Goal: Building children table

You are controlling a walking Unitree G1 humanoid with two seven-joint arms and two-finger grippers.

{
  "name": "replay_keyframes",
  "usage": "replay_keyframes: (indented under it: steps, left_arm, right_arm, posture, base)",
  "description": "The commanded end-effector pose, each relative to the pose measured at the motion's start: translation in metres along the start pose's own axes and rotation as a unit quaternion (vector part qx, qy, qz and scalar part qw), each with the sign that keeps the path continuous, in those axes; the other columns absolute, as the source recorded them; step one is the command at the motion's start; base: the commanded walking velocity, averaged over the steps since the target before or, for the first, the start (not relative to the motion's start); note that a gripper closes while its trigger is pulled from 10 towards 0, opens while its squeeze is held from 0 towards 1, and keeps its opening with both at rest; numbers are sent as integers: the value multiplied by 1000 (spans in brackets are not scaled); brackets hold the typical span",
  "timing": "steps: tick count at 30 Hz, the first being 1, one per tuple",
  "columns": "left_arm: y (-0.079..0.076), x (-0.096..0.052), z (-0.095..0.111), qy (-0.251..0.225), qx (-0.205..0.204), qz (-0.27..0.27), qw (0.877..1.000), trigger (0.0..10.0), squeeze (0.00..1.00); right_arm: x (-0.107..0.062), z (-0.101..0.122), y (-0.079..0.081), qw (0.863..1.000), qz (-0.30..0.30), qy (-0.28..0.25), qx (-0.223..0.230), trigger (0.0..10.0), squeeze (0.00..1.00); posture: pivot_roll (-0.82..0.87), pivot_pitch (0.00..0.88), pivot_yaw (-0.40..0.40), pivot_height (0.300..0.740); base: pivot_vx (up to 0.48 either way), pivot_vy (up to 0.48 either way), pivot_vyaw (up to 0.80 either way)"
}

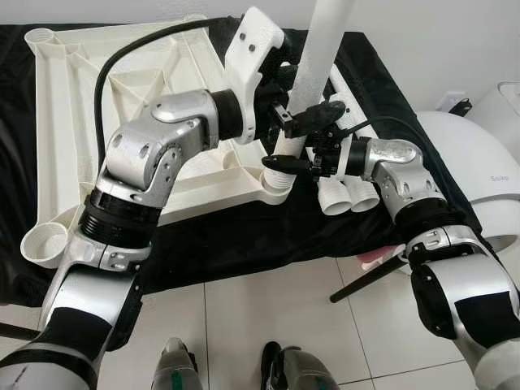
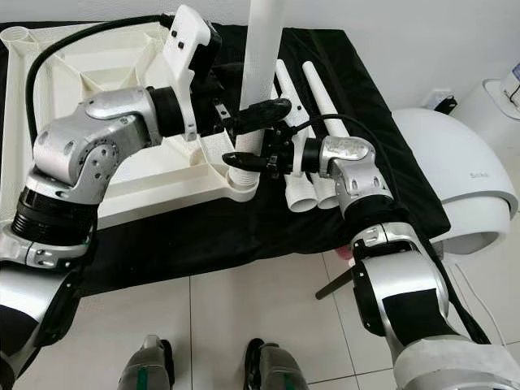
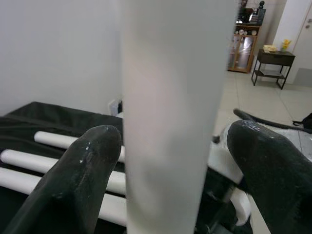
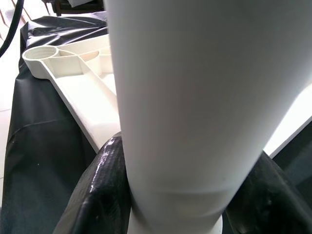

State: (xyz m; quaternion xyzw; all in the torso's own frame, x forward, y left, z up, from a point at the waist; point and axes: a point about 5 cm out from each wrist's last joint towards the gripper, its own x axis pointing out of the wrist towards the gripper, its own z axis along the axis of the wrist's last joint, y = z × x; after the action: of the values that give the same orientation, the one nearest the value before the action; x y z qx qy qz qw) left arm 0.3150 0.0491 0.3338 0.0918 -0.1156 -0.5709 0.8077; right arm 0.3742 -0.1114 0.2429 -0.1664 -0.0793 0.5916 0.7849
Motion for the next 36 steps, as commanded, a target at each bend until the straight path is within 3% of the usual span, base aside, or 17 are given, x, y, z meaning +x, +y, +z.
replay_keyframes:
  steps: [1,9,10,11,12,28,29,30,31,36]
  left_arm:
    - [-6,3,7,-4,5,-55,998,10000,0]
    - [-5,3,11,-9,8,-59,998,10000,0]
    - [-4,3,12,-12,7,-59,998,6000,0]
    - [-4,3,12,-12,7,-59,998,6000,0]
    - [-3,3,12,-14,6,-56,998,0,0]
    - [11,2,14,-28,11,-15,999,0,0]
    - [12,1,14,-27,13,-11,999,0,0]
    - [12,1,14,-25,17,-8,999,0,0]
    - [12,1,14,-22,18,-6,1000,10000,0]
    - [15,0,16,-26,23,8,999,10000,0]
  right_arm:
    - [0,4,-2,1000,9,7,-15,10000,0]
    - [2,1,1,1000,19,12,-16,10000,0]
    - [2,0,2,1000,21,15,-18,10000,0]
    - [2,0,2,1000,21,15,-18,10000,0]
    - [2,-1,2,999,21,16,-18,10000,0]
    - [-1,-2,-2,1000,-13,-1,-4,10000,0]
    - [-2,-2,-3,1000,-26,-10,0,10000,408]
    - [-3,-2,-4,999,-34,-16,2,10000,408]
    - [-4,-2,-4,999,-41,-23,15,10000,1000]
    - [-6,0,-7,996,-68,-48,24,10000,1000]
  posture:
    - [95,149,-65,740]
    - [97,144,-66,740]
    - [98,143,-66,740]
    - [98,143,-66,740]
    - [98,141,-66,740]
    - [97,114,-69,740]
    - [98,113,-69,740]
    - [96,113,-69,740]
    - [96,110,-69,740]
    - [95,107,-68,740]
  base:
    - [0,0,0]
    - [0,0,0]
    - [0,0,0]
    - [0,0,0]
    - [0,0,0]
    - [0,0,0]
    - [0,0,0]
    - [0,0,0]
    - [0,0,0]
    - [0,0,0]
